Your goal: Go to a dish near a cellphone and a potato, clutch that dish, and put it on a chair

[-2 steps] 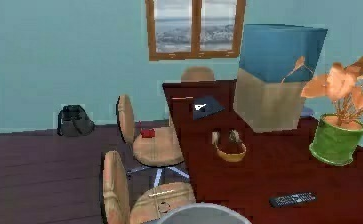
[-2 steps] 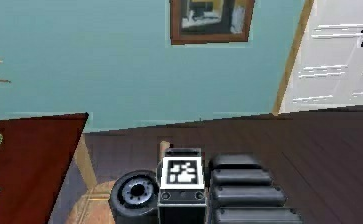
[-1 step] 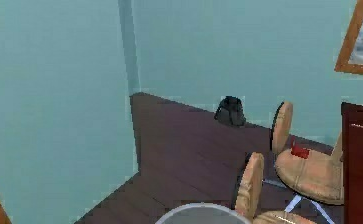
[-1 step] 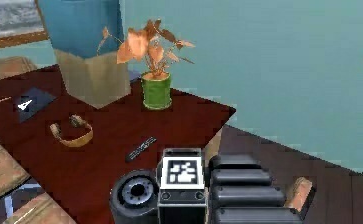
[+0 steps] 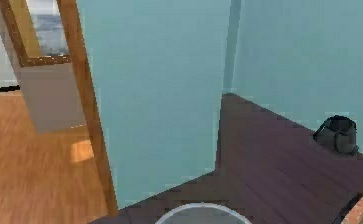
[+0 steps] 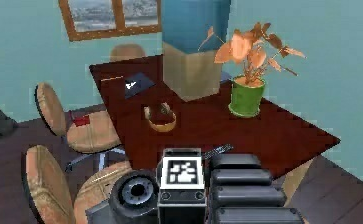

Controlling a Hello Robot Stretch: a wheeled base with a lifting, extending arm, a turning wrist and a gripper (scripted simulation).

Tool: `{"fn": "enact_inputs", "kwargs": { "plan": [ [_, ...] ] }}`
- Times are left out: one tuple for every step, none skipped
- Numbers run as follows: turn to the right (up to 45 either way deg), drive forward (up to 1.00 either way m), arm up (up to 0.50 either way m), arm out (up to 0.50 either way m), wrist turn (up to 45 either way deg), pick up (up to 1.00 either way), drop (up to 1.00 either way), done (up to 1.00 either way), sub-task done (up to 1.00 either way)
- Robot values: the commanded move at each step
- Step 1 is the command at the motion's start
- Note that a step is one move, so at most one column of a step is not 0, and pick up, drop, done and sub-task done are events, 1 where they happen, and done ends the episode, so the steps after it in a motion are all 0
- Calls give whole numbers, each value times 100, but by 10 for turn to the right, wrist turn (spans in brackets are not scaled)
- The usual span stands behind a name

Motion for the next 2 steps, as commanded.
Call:
{"fn": "enact_inputs", "kwargs": {
  "plan": [
    [450, 0, 0, 0, 0, 0, 0, 0, 0],
    [450, 0, 0, 0, 0, 0, 0, 0, 0]
  ]
}}
